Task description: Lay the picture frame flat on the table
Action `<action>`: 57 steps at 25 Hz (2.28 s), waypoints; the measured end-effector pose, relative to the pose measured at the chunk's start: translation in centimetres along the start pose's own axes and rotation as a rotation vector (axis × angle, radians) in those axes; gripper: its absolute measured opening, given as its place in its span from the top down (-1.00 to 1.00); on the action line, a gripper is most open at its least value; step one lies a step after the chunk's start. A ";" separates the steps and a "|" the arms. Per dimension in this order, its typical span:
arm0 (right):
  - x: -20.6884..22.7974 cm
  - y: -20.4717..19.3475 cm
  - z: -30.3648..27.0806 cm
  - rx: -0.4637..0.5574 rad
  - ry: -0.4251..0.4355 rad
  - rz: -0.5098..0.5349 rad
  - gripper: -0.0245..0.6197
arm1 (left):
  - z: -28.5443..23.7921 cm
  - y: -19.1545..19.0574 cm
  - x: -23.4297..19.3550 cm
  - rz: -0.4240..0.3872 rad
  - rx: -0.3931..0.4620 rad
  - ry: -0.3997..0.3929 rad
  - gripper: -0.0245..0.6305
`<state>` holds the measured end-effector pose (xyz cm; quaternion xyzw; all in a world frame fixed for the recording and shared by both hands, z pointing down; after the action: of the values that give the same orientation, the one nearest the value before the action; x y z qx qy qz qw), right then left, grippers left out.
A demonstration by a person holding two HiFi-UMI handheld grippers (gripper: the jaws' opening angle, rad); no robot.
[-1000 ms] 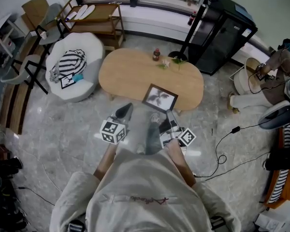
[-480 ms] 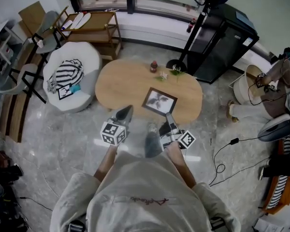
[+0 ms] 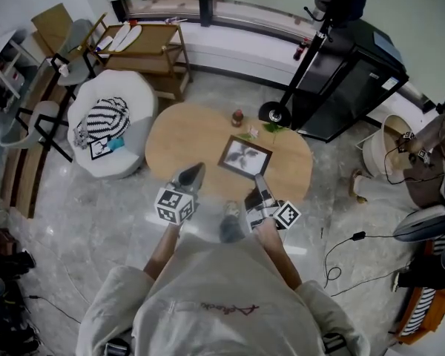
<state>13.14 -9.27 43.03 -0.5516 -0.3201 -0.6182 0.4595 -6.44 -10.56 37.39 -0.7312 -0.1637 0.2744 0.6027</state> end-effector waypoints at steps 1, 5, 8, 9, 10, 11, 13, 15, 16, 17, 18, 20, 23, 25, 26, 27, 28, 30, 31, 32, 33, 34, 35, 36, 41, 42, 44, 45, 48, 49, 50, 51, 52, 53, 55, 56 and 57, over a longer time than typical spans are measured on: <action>0.2 0.4 -0.8 -0.007 0.000 -0.004 0.69 | -0.8 0.2 -0.3 0.001 0.001 0.005 0.93; 1.1 2.2 -3.9 -0.032 -0.003 -0.015 0.69 | -3.9 0.7 -1.6 0.004 0.003 0.025 0.93; 2.2 3.7 -5.8 -0.058 -0.015 -0.017 0.69 | -6.2 0.8 -2.4 0.010 -0.008 0.041 0.93; 2.5 4.2 -6.5 -0.067 -0.017 -0.017 0.69 | -7.0 0.8 -2.7 0.010 -0.011 0.045 0.93; 2.8 4.7 -7.2 -0.076 -0.019 -0.016 0.69 | -7.8 1.0 -3.1 0.010 -0.013 0.050 0.93; 3.1 5.2 -7.9 -0.082 -0.020 -0.017 0.69 | -8.6 1.1 -3.4 0.010 -0.014 0.055 0.93; 3.7 6.1 -9.3 -0.092 -0.025 -0.025 0.69 | -9.9 1.3 -4.2 0.015 -0.011 0.069 0.93; 4.4 6.6 -10.3 -0.106 -0.033 -0.034 0.69 | -10.8 1.3 -4.9 0.021 -0.010 0.088 0.93; 4.8 6.8 -10.7 -0.114 -0.038 -0.036 0.69 | -11.2 1.1 -5.3 0.023 -0.013 0.097 0.93; 5.3 7.1 -11.0 -0.123 -0.044 -0.037 0.69 | -11.5 0.9 -5.6 0.026 -0.018 0.106 0.93; 5.7 7.3 -11.4 -0.131 -0.050 -0.038 0.69 | -11.9 0.7 -5.9 0.031 -0.022 0.115 0.93; 6.5 7.9 -12.1 -0.145 -0.061 -0.043 0.69 | -12.6 0.3 -6.4 0.044 -0.031 0.130 0.93; 7.4 8.3 -12.8 -0.157 -0.076 -0.060 0.69 | -13.2 -0.5 -6.9 0.058 -0.048 0.145 0.93; 8.1 8.4 -13.3 -0.168 -0.082 -0.062 0.69 | -13.6 -1.2 -7.3 0.068 -0.061 0.156 0.93; 8.4 8.5 -13.5 -0.173 -0.086 -0.064 0.69 | -13.7 -1.5 -7.5 0.072 -0.067 0.161 0.93; 8.8 8.5 -13.6 -0.176 -0.091 -0.067 0.69 | -13.9 -1.9 -7.6 0.076 -0.074 0.165 0.93; 9.3 8.6 -13.6 -0.179 -0.098 -0.069 0.69 | -14.0 -2.3 -7.7 0.080 -0.082 0.169 0.93; 10.2 8.6 -13.5 -0.181 -0.116 -0.076 0.69 | -14.1 -3.1 -7.9 0.088 -0.100 0.173 0.93; 10.6 8.7 -13.5 -0.181 -0.123 -0.078 0.69 | -14.2 -3.5 -8.1 0.092 -0.107 0.174 0.93; 11.0 8.6 -13.6 -0.181 -0.125 -0.079 0.69 | -14.3 -3.9 -8.3 0.095 -0.113 0.175 0.93; 11.3 8.6 -13.7 -0.183 -0.125 -0.080 0.69 | -14.4 -4.4 -8.5 0.099 -0.119 0.176 0.93; 11.6 8.4 -13.7 -0.185 -0.126 -0.080 0.69 | -14.3 -4.8 -8.6 0.104 -0.124 0.176 0.93; 12.0 8.3 -13.6 -0.187 -0.131 -0.083 0.69 | -14.3 -5.2 -8.8 0.110 -0.129 0.176 0.93; 12.4 8.1 -13.6 -0.187 -0.136 -0.085 0.69 | -14.3 -5.6 -9.0 0.116 -0.134 0.176 0.93; 14.2 7.1 -14.2 -0.179 -0.154 -0.099 0.69 | -14.2 -7.7 -10.6 0.136 -0.162 0.167 0.93; 14.5 7.0 -14.3 -0.178 -0.153 -0.093 0.69 | -14.2 -8.1 -10.9 0.138 -0.167 0.162 0.93; 15.2 6.8 -14.5 -0.171 -0.152 -0.085 0.69 | -14.1 -8.9 -11.5 0.143 -0.175 0.154 0.93; 15.5 6.6 -14.6 -0.165 -0.155 -0.081 0.69 | -14.1 -9.3 -11.8 0.145 -0.180 0.149 0.93; 16.7 6.0 -14.7 -0.148 -0.163 -0.073 0.69 | -13.9 -10.6 -13.0 0.154 -0.193 0.134 0.93; 17.0 5.8 -14.8 -0.143 -0.165 -0.073 0.69 | -13.9 -11.1 -13.4 0.158 -0.195 0.128 0.93; 17.3 5.5 -14.8 -0.139 -0.167 -0.073 0.69 | -13.9 -11.5 -13.7 0.161 -0.197 0.123 0.93; 17.6 5.2 -14.8 -0.136 -0.170 -0.073 0.69 | -13.9 -12.0 -14.0 0.164 -0.199 0.116 0.93; 17.9 4.9 -14.7 -0.134 -0.173 -0.071 0.69 | -13.9 -12.4 -14.3 0.167 -0.203 0.110 0.93; 18.3 4.6 -14.6 -0.133 -0.176 -0.067 0.69 | -13.9 -12.9 -14.6 0.170 -0.209 0.104 0.93; 19.2 4.0 -14.4 -0.128 -0.183 -0.063 0.69 | -14.1 -13.9 -15.3 0.174 -0.220 0.089 0.93; 19.6 3.7 -14.3 -0.123 -0.188 -0.065 0.69 | -14.2 -14.4 -15.7 0.174 -0.224 0.082 0.93; 20.1 3.3 -14.2 -0.117 -0.193 -0.068 0.69 | -14.3 -14.9 -16.1 0.173 -0.228 0.075 0.93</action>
<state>11.33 -27.66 59.63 -0.6233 -0.3444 -0.5951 0.3725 -9.36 -27.75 56.85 -0.8161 -0.1075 0.2773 0.4955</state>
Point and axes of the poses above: the fingertips, and each gripper's own axes: z backward along the fingers, x to its right, y out of its top, the point moved 1 cm from there along z, backward along the fingers, and after that the axes turned 6 degrees about x, right-handed, at the moved point
